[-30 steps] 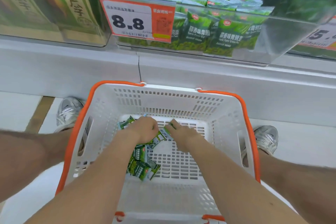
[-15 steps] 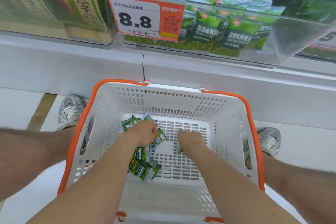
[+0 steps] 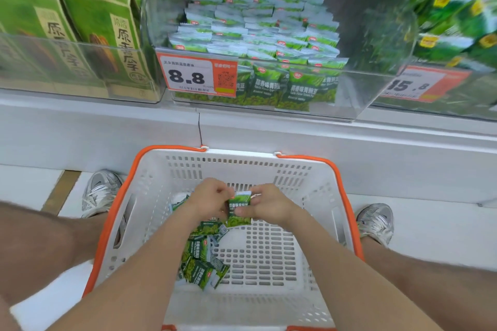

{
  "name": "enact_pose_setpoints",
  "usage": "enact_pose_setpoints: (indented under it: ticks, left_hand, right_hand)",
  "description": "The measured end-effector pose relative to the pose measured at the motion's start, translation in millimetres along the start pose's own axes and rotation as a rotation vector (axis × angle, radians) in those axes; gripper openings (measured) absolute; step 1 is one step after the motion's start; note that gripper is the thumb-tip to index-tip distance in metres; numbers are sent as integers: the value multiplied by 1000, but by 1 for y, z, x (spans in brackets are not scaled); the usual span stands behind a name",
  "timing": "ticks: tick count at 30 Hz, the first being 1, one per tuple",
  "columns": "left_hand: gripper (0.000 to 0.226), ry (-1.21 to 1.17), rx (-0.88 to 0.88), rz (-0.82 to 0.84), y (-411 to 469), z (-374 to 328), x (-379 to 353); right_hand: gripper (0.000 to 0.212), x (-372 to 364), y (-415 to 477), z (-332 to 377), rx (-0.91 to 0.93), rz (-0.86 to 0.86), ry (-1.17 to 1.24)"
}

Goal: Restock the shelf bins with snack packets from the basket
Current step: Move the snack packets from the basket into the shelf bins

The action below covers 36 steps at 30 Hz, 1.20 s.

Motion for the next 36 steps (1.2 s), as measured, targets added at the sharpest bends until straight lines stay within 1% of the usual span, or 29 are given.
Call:
enact_pose_setpoints:
  ticks: [2, 5, 9, 11, 12, 14, 15, 17, 18, 19, 21, 23, 25, 26, 28, 29, 30, 32, 34, 36]
  left_hand:
    - [34, -74, -18, 1, -13, -19, 0]
    - [32, -136, -46, 27, -28, -42, -2]
    - [34, -87, -157, 30, -43, -74, -7]
    - [39, -16, -286, -8, -49, -99, -8]
    - [42, 54, -390, -65, -54, -116, -6]
    - [42, 212, -626, -235, -72, -154, -1]
    - [40, 258, -721, -314, -83, -173, 0]
    - [34, 274, -849, -422, -108, -205, 1]
    - [31, 271, -903, -458, -119, -219, 1]
    - [29, 258, -959, -480, -132, -233, -1]
    - [26, 212, -1059, -529, -154, -257, -3]
    - [21, 153, -1135, -588, -173, -278, -2]
    - [14, 148, -1213, -629, -186, -298, -3]
    - [14, 204, -1258, -654, -192, -307, -5]
    - [19, 405, -1354, -670, -199, -326, -18]
    - [21, 505, -1390, -654, -201, -334, -26]
    - [22, 589, -1402, -621, -199, -341, -33]
    - [20, 730, -1347, -517, -185, -350, -46]
    - [21, 859, -1233, -403, -166, -351, -58]
    - [25, 912, -1125, -356, -152, -346, -62]
  right_hand:
    - [43, 7, -12, 14, 42, -7, 49]
    - [45, 20, -30, 29, 72, -42, 36]
    - [44, 35, -53, 48, 91, -114, 1]
    - [43, 43, -64, 67, 108, -165, -31]
    - [38, 48, -70, 82, 130, -183, -48]
    - [28, 60, -85, 117, 174, -184, -107]
    - [27, 67, -95, 136, 193, -175, -153]
    - [26, 80, -118, 175, 224, -166, -307]
    - [25, 87, -130, 193, 238, -188, -440]
    - [23, 95, -143, 212, 253, -236, -599]
    - [19, 113, -171, 247, 297, -396, -859]
    - [20, 131, -195, 272, 313, -545, -946]
    - [40, 152, -213, 287, 313, -711, -910]
    - [46, 164, -222, 292, 338, -804, -841]
    - [44, 179, -235, 298, 420, -953, -724]
    - [40, 181, -237, 300, 456, -997, -724]
    - [35, 182, -236, 301, 487, -1020, -746]
    - [32, 182, -229, 298, 509, -1008, -775]
    - [37, 180, -219, 293, 471, -941, -829]
    - [44, 181, -212, 290, 419, -889, -874]
Point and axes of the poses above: each hand's wrist, its own y-axis towards the middle knuckle, its own x-axis out of the back of the hand, z = x × y, the point moved 10 cm from there along y, towards the middle knuckle, and after that the axes turned 12 degrees about -y, right-handed, at the moved point
